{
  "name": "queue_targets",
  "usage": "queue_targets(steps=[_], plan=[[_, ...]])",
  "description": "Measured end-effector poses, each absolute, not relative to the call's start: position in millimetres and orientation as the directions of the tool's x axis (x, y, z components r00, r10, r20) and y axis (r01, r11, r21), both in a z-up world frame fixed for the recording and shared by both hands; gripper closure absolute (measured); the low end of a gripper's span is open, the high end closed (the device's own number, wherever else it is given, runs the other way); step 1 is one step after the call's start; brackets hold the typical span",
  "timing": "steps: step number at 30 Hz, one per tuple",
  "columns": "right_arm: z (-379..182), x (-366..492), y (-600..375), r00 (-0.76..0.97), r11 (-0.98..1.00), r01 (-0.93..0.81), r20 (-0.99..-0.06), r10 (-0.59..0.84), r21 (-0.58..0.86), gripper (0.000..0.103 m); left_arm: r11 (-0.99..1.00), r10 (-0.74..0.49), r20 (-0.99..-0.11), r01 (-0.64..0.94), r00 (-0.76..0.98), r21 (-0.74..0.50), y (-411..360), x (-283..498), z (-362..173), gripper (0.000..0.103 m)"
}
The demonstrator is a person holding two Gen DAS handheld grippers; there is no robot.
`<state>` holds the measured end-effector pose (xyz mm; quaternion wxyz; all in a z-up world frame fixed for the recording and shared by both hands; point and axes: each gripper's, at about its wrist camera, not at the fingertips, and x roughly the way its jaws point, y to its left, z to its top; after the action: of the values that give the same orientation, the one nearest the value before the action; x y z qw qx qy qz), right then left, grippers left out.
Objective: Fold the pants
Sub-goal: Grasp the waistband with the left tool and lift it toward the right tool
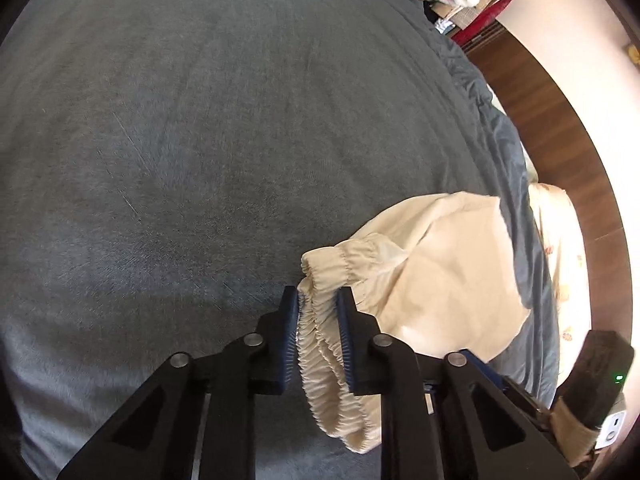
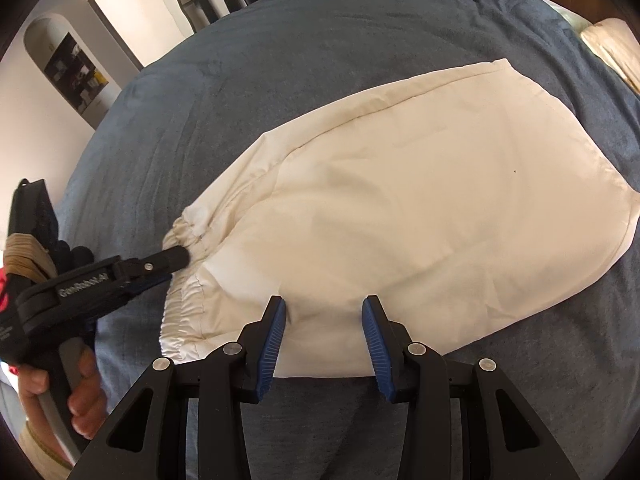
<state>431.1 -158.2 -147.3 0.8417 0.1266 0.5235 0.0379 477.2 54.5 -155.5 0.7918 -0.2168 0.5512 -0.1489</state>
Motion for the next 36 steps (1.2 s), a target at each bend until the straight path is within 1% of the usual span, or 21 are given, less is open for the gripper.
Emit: queue_targets(steps=[5, 9, 17, 20, 26, 29, 30, 31, 33, 36], plan=[[-146, 431, -162, 0.452, 0.962, 0.07, -0.868, 0.206, 0.265, 0.062, 0.891, -0.423, -0.819, 0.015, 0.387, -0.454, 43, 471, -122, 0.086], [-137, 429, -169, 0.473, 0.958, 0.073, -0.855, 0.211, 0.277, 0.062, 0.907, -0.399, -0.804, 0.058, 0.442, -0.418, 26, 464, -86, 0.087], [-111, 431, -206, 0.535, 0.948, 0.074, -0.814, 0.224, 0.309, 0.062, 0.888, -0.447, -0.746, 0.144, 0.494, -0.437, -15, 464, -26, 0.089], [-104, 435, -227, 0.544, 0.934, 0.077, -0.799, 0.255, 0.35, 0.062, 0.885, -0.457, -0.732, 0.179, 0.506, -0.429, -40, 469, -10, 0.089], [-93, 453, -264, 0.587, 0.899, 0.088, -0.751, 0.302, 0.43, 0.062, 0.849, -0.525, -0.688, 0.25, 0.501, -0.466, -96, 483, 9, 0.09], [-93, 472, -285, 0.587, 0.856, 0.046, -0.707, 0.394, 0.515, 0.062, 0.838, -0.544, -0.682, 0.279, 0.489, -0.468, -121, 487, 11, 0.091], [-94, 477, -289, 0.589, 0.846, 0.031, -0.693, 0.415, 0.533, 0.062, 0.837, -0.546, -0.682, 0.283, 0.487, -0.468, -126, 487, 12, 0.092], [-95, 487, -294, 0.586, 0.833, 0.003, -0.676, 0.447, 0.553, 0.062, 0.833, -0.553, -0.68, 0.291, 0.482, -0.471, -131, 487, 13, 0.102], [-96, 507, -301, 0.581, 0.828, -0.038, -0.662, 0.475, 0.56, 0.063, 0.824, -0.567, -0.675, 0.3, 0.473, -0.481, -141, 487, 15, 0.101], [-97, 533, -307, 0.555, 0.818, -0.099, -0.651, 0.517, 0.566, 0.064, 0.833, -0.553, -0.68, 0.295, 0.481, -0.469, -153, 489, 14, 0.102]])
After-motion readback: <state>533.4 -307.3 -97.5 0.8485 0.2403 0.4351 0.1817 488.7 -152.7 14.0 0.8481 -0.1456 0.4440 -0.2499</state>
